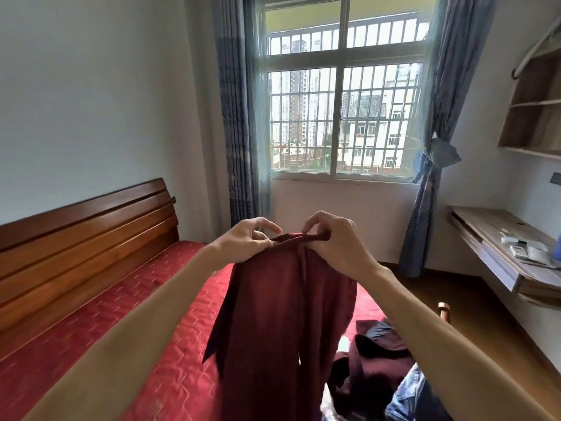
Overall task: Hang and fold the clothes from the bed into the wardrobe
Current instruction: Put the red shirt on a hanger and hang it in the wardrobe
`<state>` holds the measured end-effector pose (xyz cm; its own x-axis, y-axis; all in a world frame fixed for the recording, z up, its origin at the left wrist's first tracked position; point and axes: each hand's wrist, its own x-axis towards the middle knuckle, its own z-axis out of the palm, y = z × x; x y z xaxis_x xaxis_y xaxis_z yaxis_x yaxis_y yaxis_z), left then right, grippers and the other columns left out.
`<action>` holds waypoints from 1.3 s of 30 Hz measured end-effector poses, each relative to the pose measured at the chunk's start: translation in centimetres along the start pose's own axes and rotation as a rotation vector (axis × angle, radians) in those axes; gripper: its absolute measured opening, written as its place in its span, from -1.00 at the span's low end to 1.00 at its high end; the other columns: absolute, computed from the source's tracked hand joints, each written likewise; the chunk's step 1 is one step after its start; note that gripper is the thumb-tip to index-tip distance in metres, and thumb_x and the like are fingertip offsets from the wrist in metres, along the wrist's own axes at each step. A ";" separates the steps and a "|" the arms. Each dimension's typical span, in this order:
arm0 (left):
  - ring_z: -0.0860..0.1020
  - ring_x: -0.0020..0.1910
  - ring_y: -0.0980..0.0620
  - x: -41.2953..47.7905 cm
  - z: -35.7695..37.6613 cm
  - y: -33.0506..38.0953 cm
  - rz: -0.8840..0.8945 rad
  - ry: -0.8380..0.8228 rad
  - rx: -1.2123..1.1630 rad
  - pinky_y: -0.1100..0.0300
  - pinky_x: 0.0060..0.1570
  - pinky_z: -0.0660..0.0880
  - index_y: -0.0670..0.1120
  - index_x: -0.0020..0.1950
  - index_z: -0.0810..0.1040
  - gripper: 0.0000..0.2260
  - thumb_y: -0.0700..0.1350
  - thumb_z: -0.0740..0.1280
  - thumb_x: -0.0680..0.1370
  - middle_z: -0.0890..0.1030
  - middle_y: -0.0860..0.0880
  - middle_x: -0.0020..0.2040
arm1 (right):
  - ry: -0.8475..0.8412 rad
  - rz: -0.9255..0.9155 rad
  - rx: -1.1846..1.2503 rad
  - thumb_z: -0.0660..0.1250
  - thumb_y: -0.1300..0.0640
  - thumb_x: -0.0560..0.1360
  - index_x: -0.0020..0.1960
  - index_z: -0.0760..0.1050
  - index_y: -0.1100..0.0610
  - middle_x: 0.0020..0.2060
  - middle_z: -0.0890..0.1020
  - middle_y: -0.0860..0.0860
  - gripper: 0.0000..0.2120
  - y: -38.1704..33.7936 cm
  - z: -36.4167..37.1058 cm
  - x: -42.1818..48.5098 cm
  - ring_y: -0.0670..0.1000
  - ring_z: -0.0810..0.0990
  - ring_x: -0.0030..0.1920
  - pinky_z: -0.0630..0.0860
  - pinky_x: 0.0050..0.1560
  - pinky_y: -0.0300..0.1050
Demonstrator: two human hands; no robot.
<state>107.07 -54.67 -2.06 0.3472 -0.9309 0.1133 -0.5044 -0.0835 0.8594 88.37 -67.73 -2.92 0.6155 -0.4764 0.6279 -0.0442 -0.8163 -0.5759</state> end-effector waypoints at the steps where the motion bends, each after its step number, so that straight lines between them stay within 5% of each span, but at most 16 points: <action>1: 0.58 -0.21 0.02 -0.4 -0.4 -0.4 0.004 0.009 -0.010 0.14 -0.16 0.56 -0.07 0.22 0.57 -0.77 -0.20 0.41 0.57 0.67 -0.15 -0.10 | -0.012 -0.013 -0.030 0.52 0.23 0.33 -0.23 0.60 -0.05 -0.47 0.54 -0.26 -0.80 -0.5 0.1 0.2 -0.19 0.51 -0.39 0.35 -0.30 -0.42; 6: 0.65 -0.07 0.01 -2.5 -2.0 -1.8 0.000 0.000 0.004 0.23 -0.10 0.59 -0.08 0.16 0.62 -0.79 -0.22 0.45 0.54 0.69 -0.17 0.02 | -0.038 -0.017 -0.187 0.51 0.01 0.27 -0.25 0.56 -0.14 -0.42 0.59 -0.22 -0.86 -0.9 -0.1 0.4 -0.17 0.57 -0.33 0.54 -0.17 -0.13; 11: 0.64 0.04 -0.13 -4.1 -2.9 -2.0 -0.060 -0.185 -0.122 -0.02 0.13 0.59 -0.13 0.26 0.58 -0.72 -0.26 0.42 0.55 0.67 -0.21 0.14 | 0.095 -0.012 -0.308 0.52 -0.04 0.27 -0.29 0.54 -0.16 -0.49 0.45 -0.11 -0.84 -1.1 -1.8 1.3 -0.16 0.47 -0.37 0.29 -0.19 -0.16; 15: 0.61 -0.05 -0.10 -4.4 -2.7 -1.2 -0.041 -0.226 -0.312 0.15 -0.10 0.63 -0.13 0.32 0.51 -0.59 -0.48 0.24 0.55 0.61 -0.25 0.22 | 0.100 -0.022 -0.304 0.51 -0.04 0.30 -0.24 0.58 -0.11 -0.49 0.42 -0.09 -0.88 -1.2 -3.2 2.3 -0.16 0.45 -0.37 0.33 -0.25 -0.17; 17: 0.60 -0.12 -0.02 -4.3 -2.0 -0.4 -0.059 -0.152 -0.205 0.20 -0.14 0.59 -0.18 0.23 0.58 -0.61 -0.49 0.16 0.54 0.66 -0.20 0.11 | 0.096 -0.054 -0.271 0.51 -0.02 0.29 -0.26 0.58 -0.11 -0.52 0.40 -0.10 -0.88 -1.1 -3.6 2.9 -0.15 0.42 -0.41 0.39 -0.26 -0.16; 20: 0.58 -0.24 0.11 -3.5 -0.6 0.5 -0.061 -0.008 0.098 0.26 -0.18 0.53 -0.23 0.00 0.65 -0.72 -0.39 0.14 0.61 0.64 -0.09 -0.15 | 0.054 -0.101 -0.240 0.53 0.09 0.28 -0.29 0.58 -0.11 -0.54 0.38 -0.11 -0.85 -0.9 -4.3 3.7 -0.12 0.40 -0.44 0.39 -0.27 -0.16; 22: 0.46 -0.35 0.03 -2.9 0.2 0.5 -0.068 0.068 0.139 0.13 -0.27 0.42 -0.28 -0.19 0.57 -0.74 -0.21 0.18 0.60 0.50 -0.13 -0.28 | 0.047 -0.127 -0.222 0.54 0.12 0.29 -0.28 0.61 -0.08 -0.54 0.42 -0.12 -0.86 -0.7 -5.2 4.1 -0.13 0.42 -0.43 0.37 -0.26 -0.23; 27: 0.39 -0.35 -0.08 -2.5 2.4 1.2 -0.024 0.158 0.032 0.13 -0.30 0.38 -0.26 -0.27 0.56 -0.42 0.28 0.30 0.52 0.44 -0.15 -0.33 | 0.037 -0.106 -0.259 0.55 0.05 0.28 -0.28 0.60 -0.10 -0.47 0.52 -0.13 -0.86 1.4 -8.9 5.6 -0.09 0.54 -0.34 0.48 -0.17 -0.17; 33: 0.67 -0.07 0.01 -2.1 3.9 2.1 0.120 0.126 0.173 0.07 0.03 0.62 -0.17 0.04 0.68 -0.85 -0.14 0.49 0.52 0.72 -0.13 -0.05 | -0.042 -0.139 -0.284 0.52 -0.15 0.24 -0.29 0.60 -0.14 -0.45 0.56 -0.16 -0.84 4.1 -12.0 6.8 -0.12 0.55 -0.33 0.57 -0.11 -0.05; 39: 0.60 -0.19 0.23 -3.7 1.8 1.8 0.048 0.256 0.285 0.34 -0.10 0.49 -0.06 -0.09 0.67 -0.96 -0.19 0.48 0.51 0.66 0.12 -0.22 | -0.053 -0.105 -0.339 0.55 -0.16 0.26 -0.23 0.63 -0.13 -0.39 0.56 -0.21 -0.82 6.5 -13.0 7.2 -0.05 0.56 -0.22 0.44 -0.10 -0.11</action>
<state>103.48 -52.06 -1.86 0.4856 -0.8205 0.3016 -0.7120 -0.1710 0.6811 82.32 -80.70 4.64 0.6703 -0.3741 0.6409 -0.2317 -0.9260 -0.2982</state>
